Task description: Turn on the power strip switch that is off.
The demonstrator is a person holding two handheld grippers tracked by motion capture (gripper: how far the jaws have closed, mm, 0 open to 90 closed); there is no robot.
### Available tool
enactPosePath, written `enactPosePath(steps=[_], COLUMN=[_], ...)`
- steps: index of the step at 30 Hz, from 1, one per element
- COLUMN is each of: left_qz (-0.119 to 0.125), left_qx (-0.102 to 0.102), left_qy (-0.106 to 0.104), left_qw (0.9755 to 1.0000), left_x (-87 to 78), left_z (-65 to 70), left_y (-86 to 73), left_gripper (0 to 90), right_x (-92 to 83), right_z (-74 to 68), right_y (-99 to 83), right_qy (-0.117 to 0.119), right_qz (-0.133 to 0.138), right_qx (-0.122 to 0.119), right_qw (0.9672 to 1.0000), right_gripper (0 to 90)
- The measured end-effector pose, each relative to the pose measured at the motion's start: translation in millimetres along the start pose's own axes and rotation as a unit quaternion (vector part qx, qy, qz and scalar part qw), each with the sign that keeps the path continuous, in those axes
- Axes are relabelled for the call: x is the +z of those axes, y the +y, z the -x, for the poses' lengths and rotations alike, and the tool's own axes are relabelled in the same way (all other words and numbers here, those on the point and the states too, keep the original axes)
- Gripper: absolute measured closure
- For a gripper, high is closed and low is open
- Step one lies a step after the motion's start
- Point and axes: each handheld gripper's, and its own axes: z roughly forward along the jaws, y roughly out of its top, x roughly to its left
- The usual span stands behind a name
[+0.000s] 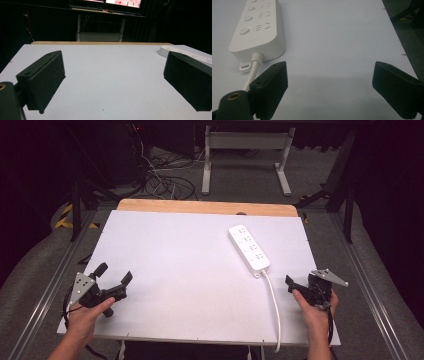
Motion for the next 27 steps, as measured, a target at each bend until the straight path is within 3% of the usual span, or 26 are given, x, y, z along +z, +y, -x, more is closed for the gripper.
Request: enactPosePath(steps=[13,15,18,19,21,24,25,27], left_qz=[0.0,0.0,0.0,0.0,0.0,0.0,0.0,0.002], left_qx=[0.002,0.002,0.002,0.001,0.002,0.003,0.004,0.006], left_qy=[-0.002,-0.002,-0.003,-0.004,-0.004,-0.005,-0.005,-0.007], left_qw=[1.0,1.0,1.0,1.0,1.0,1.0,1.0,1.0], left_x=[-0.2,-0.2,-0.1,0.0,0.1,0.2,0.3,0.7], left_z=[0.4,0.4,0.4,0.6,0.5,0.8,1.0,1.9], left_y=[0.2,0.2,0.2,0.2,0.2,0.3,0.4,0.3], left_gripper=[3.9,3.9,3.9,3.9,3.9,4.0,4.0,4.0], right_x=[-5.1,-8.7,-11.0,-14.8,-16.3,-24.2,-32.2,-41.2], right_z=[1.1,2.6,2.0,0.7,0.3,-2.3,-3.5,-4.4], right_y=[2.0,2.7,3.4,4.6,5.3,9.5,14.2,18.8], right_qy=[-0.003,-0.004,-0.008,-0.01,-0.01,-0.012,-0.012,-0.002], right_qz=[0.017,0.026,0.033,0.044,0.047,0.046,0.048,0.069], right_qx=[0.001,-0.009,-0.021,-0.036,-0.038,-0.028,-0.012,0.002], right_qw=[0.9998,0.9996,0.9992,0.9983,0.9981,0.9985,0.9987,0.9976], right_gripper=[18.9,35.3,42.0,55.6,58.9,75.6,86.4,90.0])
